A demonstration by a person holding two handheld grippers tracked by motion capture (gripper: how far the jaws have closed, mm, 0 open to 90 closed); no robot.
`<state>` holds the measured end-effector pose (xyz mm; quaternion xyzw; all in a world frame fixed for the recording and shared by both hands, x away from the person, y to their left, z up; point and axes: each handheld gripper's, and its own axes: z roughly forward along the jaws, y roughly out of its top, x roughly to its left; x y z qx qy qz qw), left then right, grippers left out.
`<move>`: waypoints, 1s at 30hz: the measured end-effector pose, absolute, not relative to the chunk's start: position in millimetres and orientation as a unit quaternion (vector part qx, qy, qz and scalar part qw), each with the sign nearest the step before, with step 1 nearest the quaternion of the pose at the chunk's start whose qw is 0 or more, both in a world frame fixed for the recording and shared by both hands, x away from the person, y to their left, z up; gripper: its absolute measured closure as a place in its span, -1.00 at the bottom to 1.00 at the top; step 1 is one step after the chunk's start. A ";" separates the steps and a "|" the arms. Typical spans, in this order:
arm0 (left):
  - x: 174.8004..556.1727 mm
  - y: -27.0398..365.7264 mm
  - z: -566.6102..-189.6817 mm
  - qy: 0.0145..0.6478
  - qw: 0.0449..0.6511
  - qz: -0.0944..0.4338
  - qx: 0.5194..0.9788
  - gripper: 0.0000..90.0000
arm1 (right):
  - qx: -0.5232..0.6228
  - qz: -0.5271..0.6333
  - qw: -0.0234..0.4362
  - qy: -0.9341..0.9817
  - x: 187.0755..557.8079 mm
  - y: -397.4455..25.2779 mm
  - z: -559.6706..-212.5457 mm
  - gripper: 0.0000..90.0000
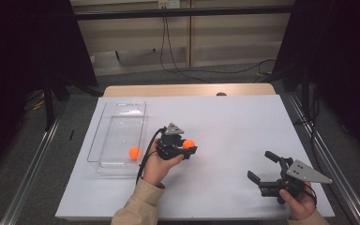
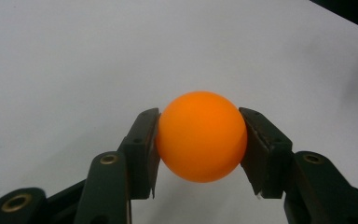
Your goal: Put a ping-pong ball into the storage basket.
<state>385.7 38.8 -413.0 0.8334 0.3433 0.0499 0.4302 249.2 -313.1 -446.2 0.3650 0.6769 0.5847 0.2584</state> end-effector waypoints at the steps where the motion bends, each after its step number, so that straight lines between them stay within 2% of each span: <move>1: 385.9 39.9 -412.2 0.343 0.428 0.051 0.835 0.13 | 0.365 0.585 0.258 0.677 249.1 -312.8 -446.1 -0.95; 30: 387.2 59.2 -398.5 0.360 0.431 0.065 0.825 0.13 | 0.367 0.586 0.257 0.675 247.6 -313.7 -446.0 -0.95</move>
